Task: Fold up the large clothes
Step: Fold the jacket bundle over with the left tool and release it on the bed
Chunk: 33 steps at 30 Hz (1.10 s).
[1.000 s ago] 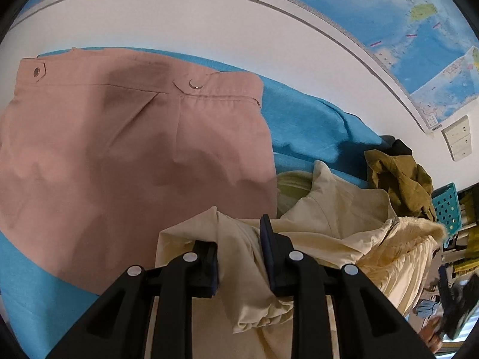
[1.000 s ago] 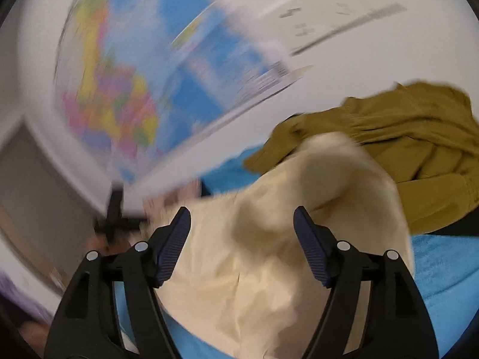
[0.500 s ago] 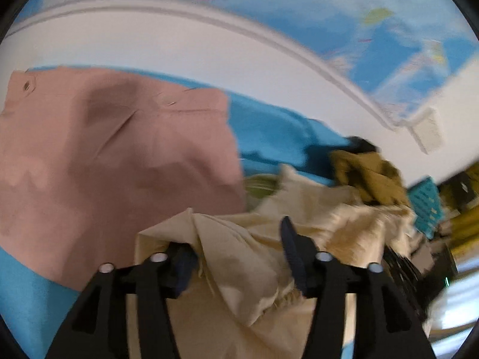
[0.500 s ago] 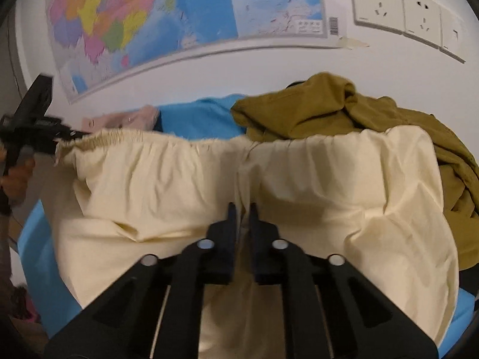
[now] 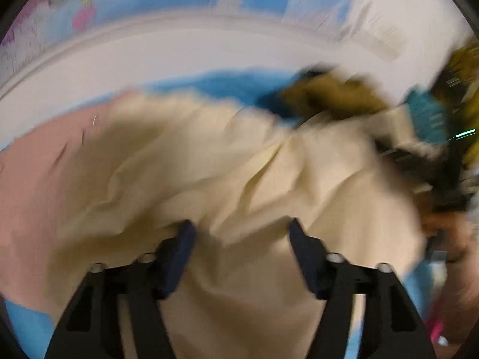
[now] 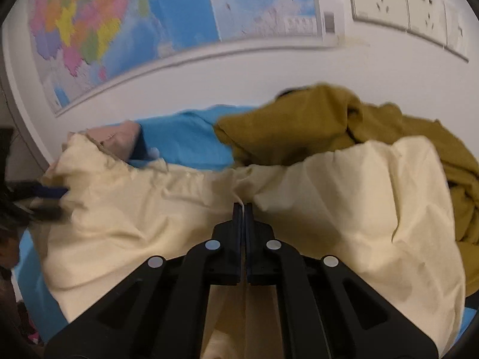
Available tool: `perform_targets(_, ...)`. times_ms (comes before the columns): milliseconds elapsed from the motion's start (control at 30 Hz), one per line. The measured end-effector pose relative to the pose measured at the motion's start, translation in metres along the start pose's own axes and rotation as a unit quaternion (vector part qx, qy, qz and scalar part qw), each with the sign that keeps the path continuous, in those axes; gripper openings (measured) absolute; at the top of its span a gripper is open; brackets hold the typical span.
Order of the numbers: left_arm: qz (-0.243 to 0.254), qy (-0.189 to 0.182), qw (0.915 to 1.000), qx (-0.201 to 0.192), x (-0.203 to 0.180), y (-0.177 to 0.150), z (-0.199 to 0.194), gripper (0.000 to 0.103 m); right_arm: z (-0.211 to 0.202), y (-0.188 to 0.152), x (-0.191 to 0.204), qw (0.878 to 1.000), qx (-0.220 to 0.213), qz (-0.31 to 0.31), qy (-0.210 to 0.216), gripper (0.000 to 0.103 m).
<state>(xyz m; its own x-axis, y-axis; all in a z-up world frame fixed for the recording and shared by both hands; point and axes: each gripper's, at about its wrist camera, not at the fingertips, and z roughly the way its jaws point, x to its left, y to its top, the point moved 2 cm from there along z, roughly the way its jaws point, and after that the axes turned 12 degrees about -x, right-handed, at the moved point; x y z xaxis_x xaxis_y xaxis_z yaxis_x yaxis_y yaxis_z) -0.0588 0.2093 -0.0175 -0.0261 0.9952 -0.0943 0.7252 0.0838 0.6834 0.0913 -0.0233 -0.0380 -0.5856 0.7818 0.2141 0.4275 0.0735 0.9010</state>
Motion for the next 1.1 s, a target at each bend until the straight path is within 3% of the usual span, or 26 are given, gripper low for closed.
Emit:
perform_targets(33,0.01,0.015,0.9998,-0.003,-0.001,-0.001,0.008,0.057,-0.006,0.002,-0.004,1.0,-0.001,0.016,0.012,0.009)
perform_targets(67,0.009,0.014,0.9998,-0.008,0.0,-0.001,0.012,0.056,-0.012,0.003,-0.005,1.0,-0.006,0.024,0.019,0.025)
perform_targets(200,-0.014,-0.005,0.9987,-0.05,0.006,0.004,-0.011,0.058,-0.075,0.004,-0.012,0.997,-0.05,0.031,0.049,0.055)
perform_targets(233,-0.008,-0.001,0.9974,-0.072,0.009,0.002,-0.025,0.062,-0.089,0.0,-0.015,0.996,-0.061,0.031,0.049,0.064)
perform_targets(267,0.003,0.006,0.9947,-0.103,0.011,-0.001,-0.044,0.074,-0.111,-0.005,-0.023,0.995,-0.075,0.033,0.049,0.07)
perform_targets(333,0.021,0.027,0.9885,-0.147,0.017,-0.01,-0.076,0.087,-0.145,-0.021,-0.042,0.995,-0.085,0.039,0.032,0.08)
perform_targets(400,0.026,0.049,0.9827,-0.177,0.029,-0.021,-0.102,0.09,-0.168,-0.039,-0.062,0.995,-0.088,0.051,0.006,0.088)
perform_targets(433,0.028,0.057,0.9808,-0.184,0.035,-0.029,-0.112,0.096,-0.173,-0.048,-0.072,0.995,-0.085,0.059,-0.002,0.089)
perform_targets(533,0.015,0.063,0.9826,-0.174,0.054,-0.049,-0.119,0.096,-0.18,-0.079,-0.1,0.993,-0.062,0.095,-0.013,0.09)
perform_targets(633,-0.017,0.054,0.9887,-0.139,0.07,-0.072,-0.107,0.096,-0.167,-0.103,-0.114,0.993,-0.033,0.115,-0.014,0.09)
perform_targets(700,-0.028,0.03,0.9921,-0.119,0.07,-0.082,-0.091,0.095,-0.154,-0.11,-0.118,0.991,-0.02,0.134,0.007,0.087)
perform_targets(767,-0.032,0.009,0.9932,-0.112,0.065,-0.09,-0.083,0.081,-0.144,-0.113,-0.117,0.987,-0.009,0.153,0.048,0.059)
perform_targets(800,-0.034,-0.001,0.9934,-0.11,0.06,-0.092,-0.079,0.077,-0.144,-0.111,-0.116,0.987,-0.012,0.154,0.048,0.053)
perform_targets(867,-0.033,0.007,0.9954,-0.09,0.055,-0.094,-0.075,0.034,-0.153,-0.105,-0.12,0.983,-0.024,0.174,0.06,0.017)
perform_targets(933,-0.053,-0.008,0.9951,-0.083,0.057,-0.091,-0.087,0.016,-0.178,-0.093,-0.121,0.972,-0.062,0.202,0.105,0.011)
perform_targets(1033,-0.107,-0.089,0.9848,-0.104,0.067,-0.089,-0.127,0.012,-0.226,-0.071,-0.107,0.968,-0.109,0.188,0.126,0.009)
perform_targets(1100,-0.12,-0.113,0.9814,-0.098,0.064,-0.095,-0.142,0.012,-0.254,-0.065,-0.106,0.966,-0.136,0.181,0.124,0.008)
